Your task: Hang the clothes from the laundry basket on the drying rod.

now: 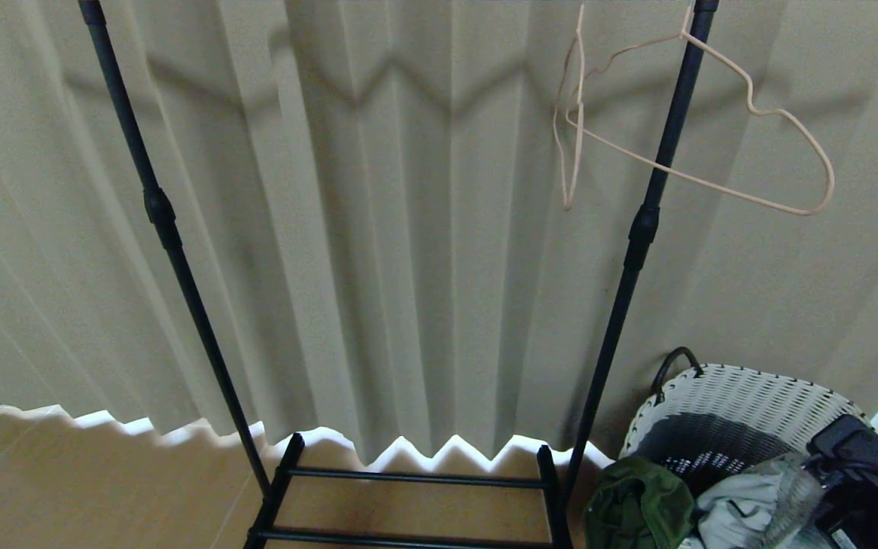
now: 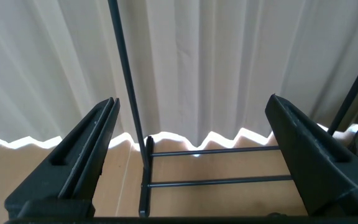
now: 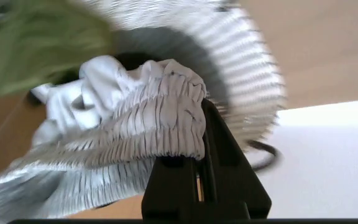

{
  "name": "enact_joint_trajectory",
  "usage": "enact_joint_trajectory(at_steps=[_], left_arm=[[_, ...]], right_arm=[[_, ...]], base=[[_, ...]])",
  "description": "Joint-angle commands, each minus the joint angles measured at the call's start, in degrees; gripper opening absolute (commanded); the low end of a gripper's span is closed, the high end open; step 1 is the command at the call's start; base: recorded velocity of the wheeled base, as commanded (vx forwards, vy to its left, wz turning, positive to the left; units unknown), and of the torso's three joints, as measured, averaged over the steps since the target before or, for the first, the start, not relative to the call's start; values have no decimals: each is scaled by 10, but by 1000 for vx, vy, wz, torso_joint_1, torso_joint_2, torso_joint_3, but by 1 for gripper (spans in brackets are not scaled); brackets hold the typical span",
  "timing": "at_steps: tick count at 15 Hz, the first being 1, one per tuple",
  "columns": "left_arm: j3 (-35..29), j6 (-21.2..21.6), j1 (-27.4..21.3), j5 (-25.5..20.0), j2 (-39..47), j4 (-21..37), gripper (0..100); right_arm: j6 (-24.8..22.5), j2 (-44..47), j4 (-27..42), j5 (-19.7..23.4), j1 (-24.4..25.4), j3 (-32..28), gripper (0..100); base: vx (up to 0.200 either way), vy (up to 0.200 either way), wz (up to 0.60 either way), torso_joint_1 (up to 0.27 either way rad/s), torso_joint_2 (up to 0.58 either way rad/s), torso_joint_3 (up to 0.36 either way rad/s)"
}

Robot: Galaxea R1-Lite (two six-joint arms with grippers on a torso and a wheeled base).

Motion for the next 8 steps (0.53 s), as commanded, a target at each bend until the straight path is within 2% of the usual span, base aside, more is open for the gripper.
enact_joint_trajectory(at_steps=[1, 6, 8], left_arm=[[0, -1, 0, 0, 1, 0, 100], [0, -1, 0, 0, 1, 0, 100], [0, -1, 0, 0, 1, 0, 100]], right_arm=[[14, -45, -2, 2, -24, 0, 0], [54, -60, -1, 2, -24, -4, 0], [54, -65, 0, 2, -24, -4, 0]], base=[[0, 0, 0, 0, 0, 0], [0, 0, 0, 0, 0, 0], [-200, 0, 0, 2, 0, 2]])
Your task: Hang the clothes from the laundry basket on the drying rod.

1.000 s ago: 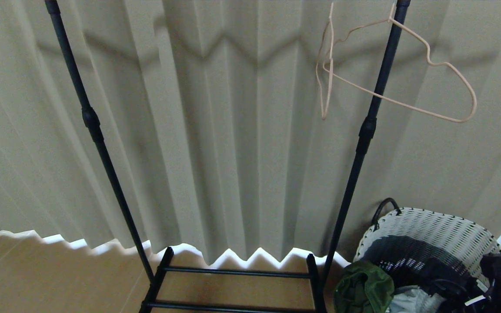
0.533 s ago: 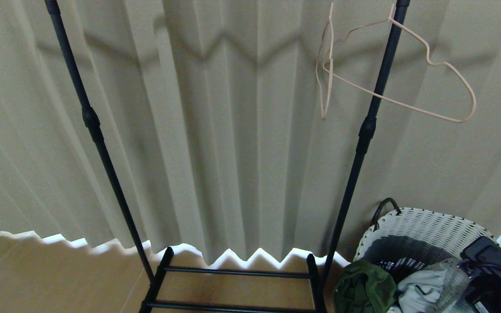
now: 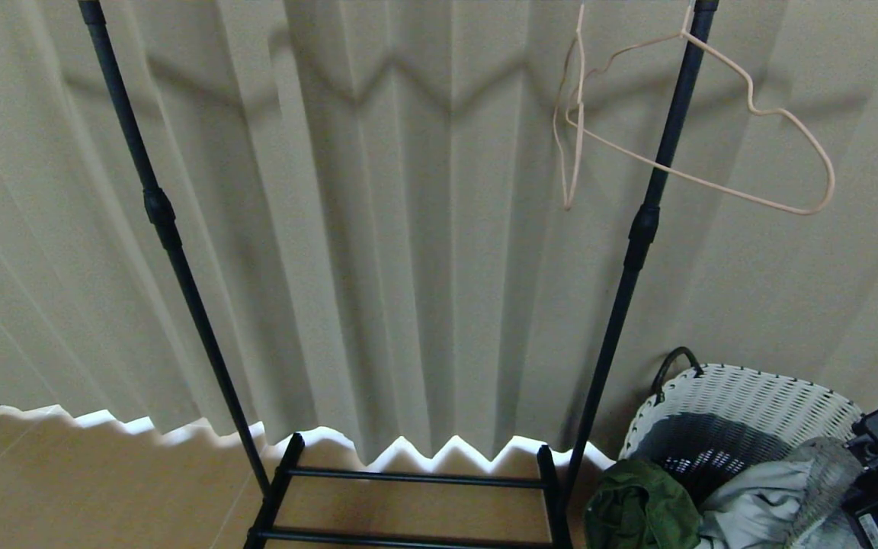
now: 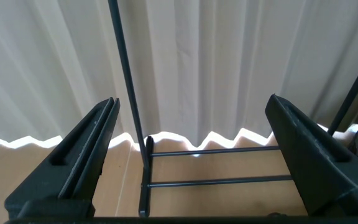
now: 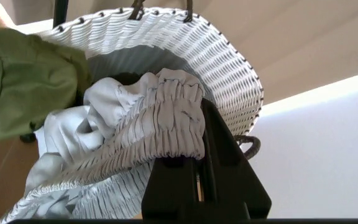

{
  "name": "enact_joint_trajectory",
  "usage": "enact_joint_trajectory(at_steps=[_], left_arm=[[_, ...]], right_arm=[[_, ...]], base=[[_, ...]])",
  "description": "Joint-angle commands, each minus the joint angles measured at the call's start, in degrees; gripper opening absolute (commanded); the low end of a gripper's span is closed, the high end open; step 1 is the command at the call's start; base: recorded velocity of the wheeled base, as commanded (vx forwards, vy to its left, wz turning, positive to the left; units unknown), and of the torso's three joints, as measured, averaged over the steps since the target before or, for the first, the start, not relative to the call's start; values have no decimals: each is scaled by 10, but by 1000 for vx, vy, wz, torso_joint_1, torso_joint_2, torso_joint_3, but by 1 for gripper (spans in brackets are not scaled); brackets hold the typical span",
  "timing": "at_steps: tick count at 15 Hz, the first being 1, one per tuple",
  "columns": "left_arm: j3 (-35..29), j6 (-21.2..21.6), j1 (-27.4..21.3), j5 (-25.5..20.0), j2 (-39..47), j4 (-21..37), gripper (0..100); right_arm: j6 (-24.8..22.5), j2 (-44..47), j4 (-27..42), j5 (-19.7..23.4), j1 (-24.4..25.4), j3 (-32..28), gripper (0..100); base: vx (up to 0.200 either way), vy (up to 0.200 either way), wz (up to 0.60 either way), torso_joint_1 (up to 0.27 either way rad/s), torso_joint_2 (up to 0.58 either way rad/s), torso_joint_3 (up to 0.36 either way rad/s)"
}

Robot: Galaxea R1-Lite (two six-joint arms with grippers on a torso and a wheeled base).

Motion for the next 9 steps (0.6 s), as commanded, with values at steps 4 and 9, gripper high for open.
enact_joint_trajectory(at_steps=[4, 9], left_arm=[[0, 1, 0, 0, 1, 0, 100], [0, 2, 0, 0, 1, 0, 100]], right_arm=[[0, -9, 0, 0, 0, -1, 0], [0, -9, 0, 0, 0, 0, 0]], base=[[-200, 0, 0, 7, 2, 2], [-200, 0, 0, -1, 4, 4]])
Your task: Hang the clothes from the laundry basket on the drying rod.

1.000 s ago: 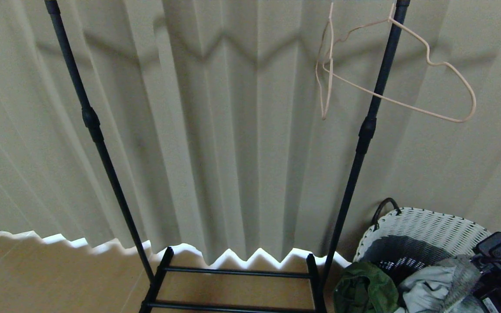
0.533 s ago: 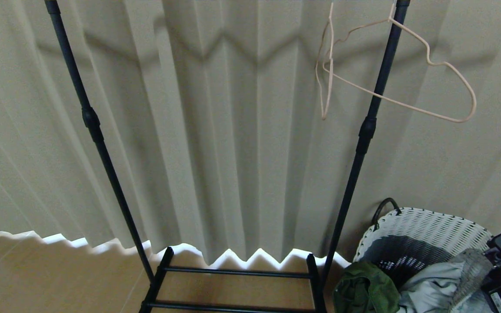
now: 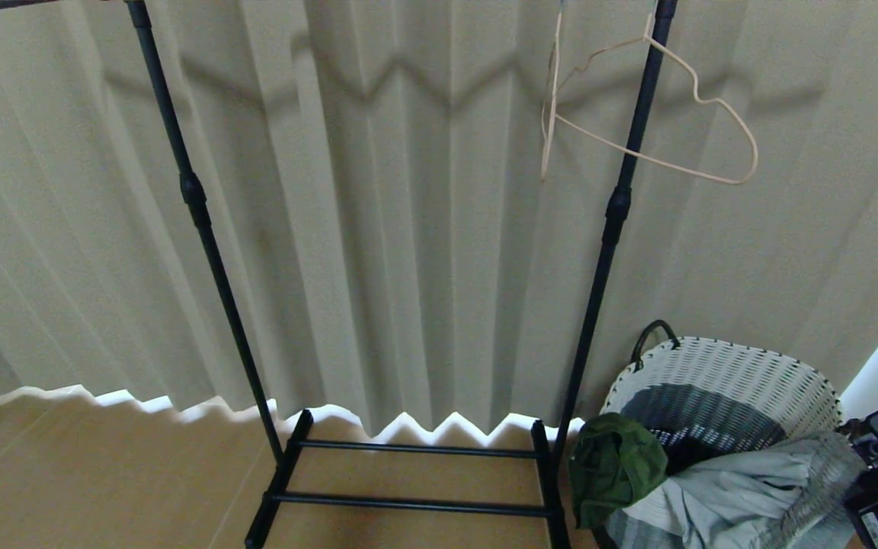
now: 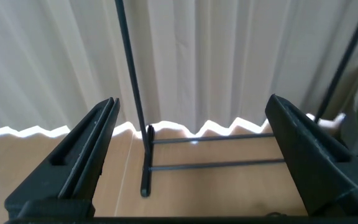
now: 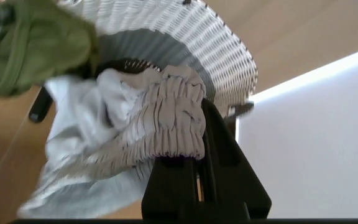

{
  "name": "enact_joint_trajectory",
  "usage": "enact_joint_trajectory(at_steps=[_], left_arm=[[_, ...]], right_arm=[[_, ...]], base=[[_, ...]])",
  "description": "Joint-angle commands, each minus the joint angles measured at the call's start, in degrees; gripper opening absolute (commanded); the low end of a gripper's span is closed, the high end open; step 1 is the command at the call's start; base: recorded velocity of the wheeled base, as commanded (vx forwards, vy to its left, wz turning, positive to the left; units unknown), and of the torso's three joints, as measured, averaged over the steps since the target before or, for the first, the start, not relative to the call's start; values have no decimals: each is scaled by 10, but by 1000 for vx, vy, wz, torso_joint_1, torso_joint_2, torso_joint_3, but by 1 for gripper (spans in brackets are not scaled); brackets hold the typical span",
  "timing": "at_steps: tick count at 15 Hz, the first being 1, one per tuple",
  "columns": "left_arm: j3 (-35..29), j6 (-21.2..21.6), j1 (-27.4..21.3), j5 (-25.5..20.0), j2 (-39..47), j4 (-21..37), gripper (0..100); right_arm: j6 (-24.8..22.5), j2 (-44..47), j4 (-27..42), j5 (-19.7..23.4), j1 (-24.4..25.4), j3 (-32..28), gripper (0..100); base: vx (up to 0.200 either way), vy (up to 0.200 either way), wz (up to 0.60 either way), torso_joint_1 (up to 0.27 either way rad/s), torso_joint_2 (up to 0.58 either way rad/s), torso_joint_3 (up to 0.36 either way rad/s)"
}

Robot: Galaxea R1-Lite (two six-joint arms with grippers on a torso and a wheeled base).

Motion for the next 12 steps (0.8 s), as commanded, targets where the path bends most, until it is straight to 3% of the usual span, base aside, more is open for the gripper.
enact_joint_trajectory(at_steps=[1, 3, 7, 12], left_arm=[[0, 0, 0, 0, 1, 0, 100], [0, -2, 0, 0, 1, 0, 100], [0, -7, 0, 1, 0, 0, 100], [0, -6, 0, -1, 0, 0, 100]], right_arm=[[0, 1, 0, 1, 0, -1, 0], [0, 2, 0, 1, 1, 0, 0], [0, 5, 0, 7, 3, -2, 0], [1, 0, -1, 63, 25, -4, 0]], base=[[-200, 0, 0, -2, -2, -7], [-200, 0, 0, 5, 0, 5], [0, 0, 0, 0, 0, 0], [0, 0, 0, 0, 0, 0]])
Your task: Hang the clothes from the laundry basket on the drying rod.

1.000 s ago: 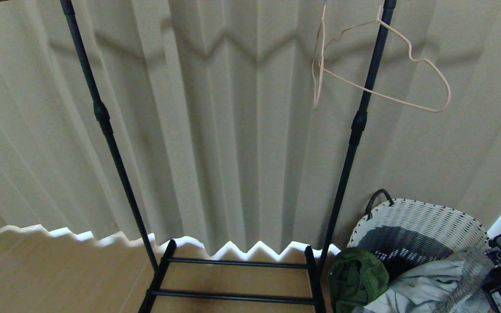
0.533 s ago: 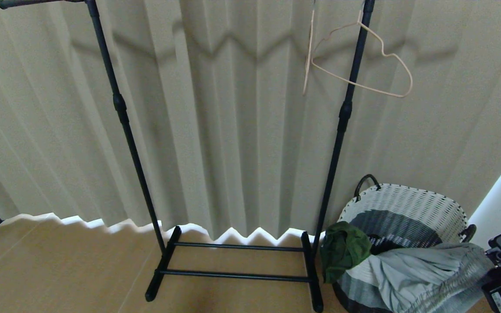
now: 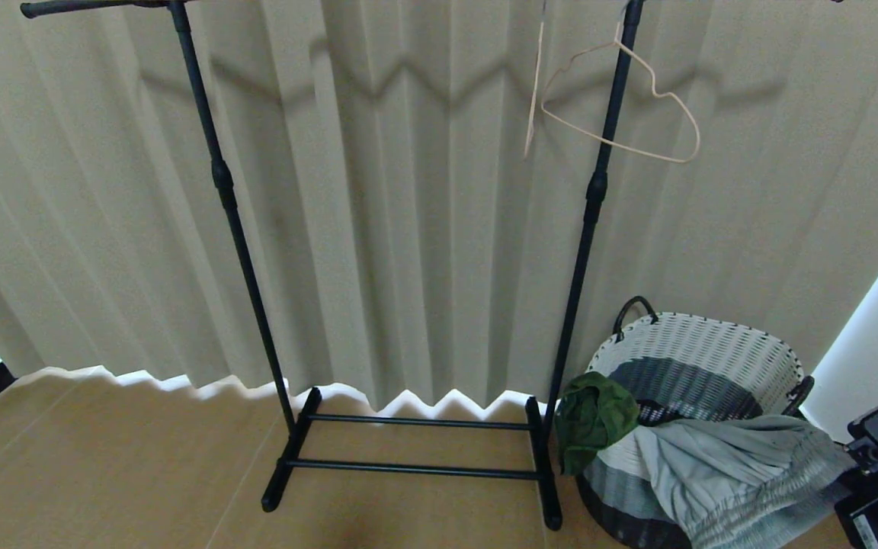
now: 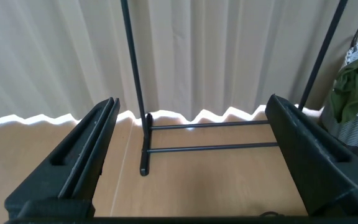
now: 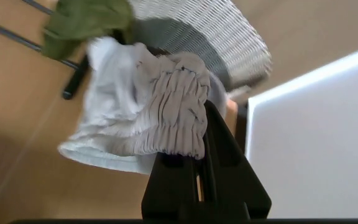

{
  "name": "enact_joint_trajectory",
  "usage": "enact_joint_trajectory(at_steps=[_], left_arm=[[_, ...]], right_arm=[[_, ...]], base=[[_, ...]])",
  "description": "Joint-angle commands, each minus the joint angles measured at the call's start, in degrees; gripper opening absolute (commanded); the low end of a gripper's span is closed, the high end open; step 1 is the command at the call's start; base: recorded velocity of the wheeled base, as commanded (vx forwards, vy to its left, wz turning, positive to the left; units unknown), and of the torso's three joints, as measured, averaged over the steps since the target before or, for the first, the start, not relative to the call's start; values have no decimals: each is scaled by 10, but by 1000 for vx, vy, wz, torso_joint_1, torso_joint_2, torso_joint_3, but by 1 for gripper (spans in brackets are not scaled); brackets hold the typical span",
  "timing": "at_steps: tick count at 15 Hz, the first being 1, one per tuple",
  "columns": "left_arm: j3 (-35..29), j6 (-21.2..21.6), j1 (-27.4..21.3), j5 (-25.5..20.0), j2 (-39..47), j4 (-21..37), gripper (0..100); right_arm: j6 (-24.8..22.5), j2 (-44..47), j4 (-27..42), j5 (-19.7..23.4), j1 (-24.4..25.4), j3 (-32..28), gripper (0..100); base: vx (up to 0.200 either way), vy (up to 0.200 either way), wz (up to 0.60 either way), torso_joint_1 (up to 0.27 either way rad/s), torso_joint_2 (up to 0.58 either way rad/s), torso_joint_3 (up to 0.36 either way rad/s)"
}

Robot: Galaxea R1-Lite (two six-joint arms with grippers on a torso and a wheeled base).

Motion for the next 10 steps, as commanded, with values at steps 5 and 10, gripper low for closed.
enact_joint_trajectory(at_steps=[5, 10], left_arm=[[0, 6, 0, -37, 1, 0, 100], [0, 25, 0, -71, -1, -5, 100]], right_arm=[[71, -7, 5, 30, 181, -65, 0], [139, -76, 161, 33, 290, -182, 0]], base=[[0, 0, 0, 0, 0, 0], [0, 0, 0, 0, 0, 0]])
